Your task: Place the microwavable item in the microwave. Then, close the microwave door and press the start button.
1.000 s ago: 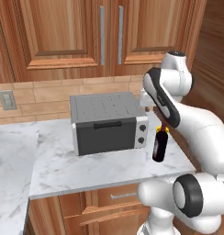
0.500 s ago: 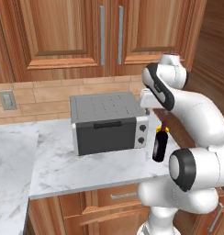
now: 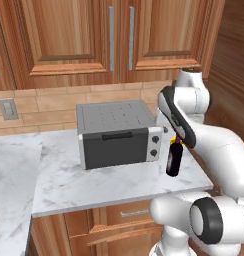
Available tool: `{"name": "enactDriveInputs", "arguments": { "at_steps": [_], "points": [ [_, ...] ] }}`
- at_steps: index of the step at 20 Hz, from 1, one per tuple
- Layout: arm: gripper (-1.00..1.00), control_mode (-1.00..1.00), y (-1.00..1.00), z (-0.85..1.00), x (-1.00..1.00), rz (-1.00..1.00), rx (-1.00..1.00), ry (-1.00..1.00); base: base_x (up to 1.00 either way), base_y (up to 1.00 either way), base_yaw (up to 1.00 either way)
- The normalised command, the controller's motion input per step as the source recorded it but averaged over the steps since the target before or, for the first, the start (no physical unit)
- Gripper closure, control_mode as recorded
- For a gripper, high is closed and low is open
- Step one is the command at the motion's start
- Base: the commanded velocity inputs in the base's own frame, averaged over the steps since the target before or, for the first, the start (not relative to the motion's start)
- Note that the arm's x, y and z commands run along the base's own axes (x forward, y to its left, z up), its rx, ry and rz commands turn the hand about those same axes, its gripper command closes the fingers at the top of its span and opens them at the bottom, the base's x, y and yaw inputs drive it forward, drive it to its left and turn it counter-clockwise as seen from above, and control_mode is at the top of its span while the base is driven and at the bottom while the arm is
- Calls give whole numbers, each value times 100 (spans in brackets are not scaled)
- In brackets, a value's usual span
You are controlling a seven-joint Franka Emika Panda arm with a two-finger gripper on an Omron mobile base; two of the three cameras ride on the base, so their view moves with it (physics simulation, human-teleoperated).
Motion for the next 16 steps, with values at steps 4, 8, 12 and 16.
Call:
{"name": "enactDriveInputs", "arguments": {
  "at_steps": [4,8,12,16],
  "points": [
    [-100,-100,0,-3,-2,-37,-14,0,0,0,0],
    [-100,-100,0,0,0,-34,-11,0,0,0,0],
    [-100,-100,1,-6,4,-24,-14,-6,0,0,0],
    [-100,-100,0,-29,23,-8,-15,-21,0,0,0]
  ]
}}
